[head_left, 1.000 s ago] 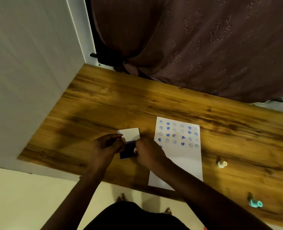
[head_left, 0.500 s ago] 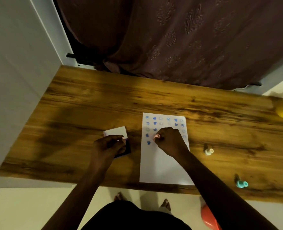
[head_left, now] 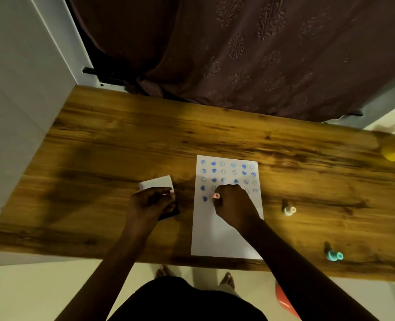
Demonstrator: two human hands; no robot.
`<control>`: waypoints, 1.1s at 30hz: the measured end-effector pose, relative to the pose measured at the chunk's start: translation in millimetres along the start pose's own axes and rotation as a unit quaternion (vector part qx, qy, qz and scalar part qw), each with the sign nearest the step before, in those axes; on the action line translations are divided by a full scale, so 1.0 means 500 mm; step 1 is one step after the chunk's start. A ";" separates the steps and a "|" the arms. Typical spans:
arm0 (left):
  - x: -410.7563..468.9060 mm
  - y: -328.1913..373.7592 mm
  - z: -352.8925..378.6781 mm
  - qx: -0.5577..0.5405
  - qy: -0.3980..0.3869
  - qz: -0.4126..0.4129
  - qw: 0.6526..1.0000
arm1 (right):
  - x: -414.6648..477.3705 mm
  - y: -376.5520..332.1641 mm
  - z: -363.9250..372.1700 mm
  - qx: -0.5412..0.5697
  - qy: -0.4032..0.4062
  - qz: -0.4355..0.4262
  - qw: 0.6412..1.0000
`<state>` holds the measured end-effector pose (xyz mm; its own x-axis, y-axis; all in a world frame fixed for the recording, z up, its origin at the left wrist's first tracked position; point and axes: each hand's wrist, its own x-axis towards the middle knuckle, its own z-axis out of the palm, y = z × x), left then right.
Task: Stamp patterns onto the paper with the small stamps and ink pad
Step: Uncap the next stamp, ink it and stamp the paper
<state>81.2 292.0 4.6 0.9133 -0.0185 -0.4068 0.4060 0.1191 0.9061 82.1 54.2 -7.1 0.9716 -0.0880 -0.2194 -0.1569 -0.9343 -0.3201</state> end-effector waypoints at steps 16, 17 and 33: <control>-0.014 0.010 0.028 -0.020 -0.004 0.011 1.000 | 0.008 -0.004 0.015 -0.017 0.017 0.023 0.999; -0.018 0.013 0.031 -0.022 -0.004 0.015 1.000 | 0.011 -0.003 0.012 -0.020 0.016 0.020 0.999; -0.061 0.016 0.159 0.028 -0.088 0.032 0.995 | -0.069 0.099 -0.167 0.590 -0.062 0.102 0.799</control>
<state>59.2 214.4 33.4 0.9265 -0.1872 -0.3263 0.3438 0.0692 0.9365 55.6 -18.1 61.5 0.8911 -0.0938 -0.4439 -0.4380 0.0772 -0.8956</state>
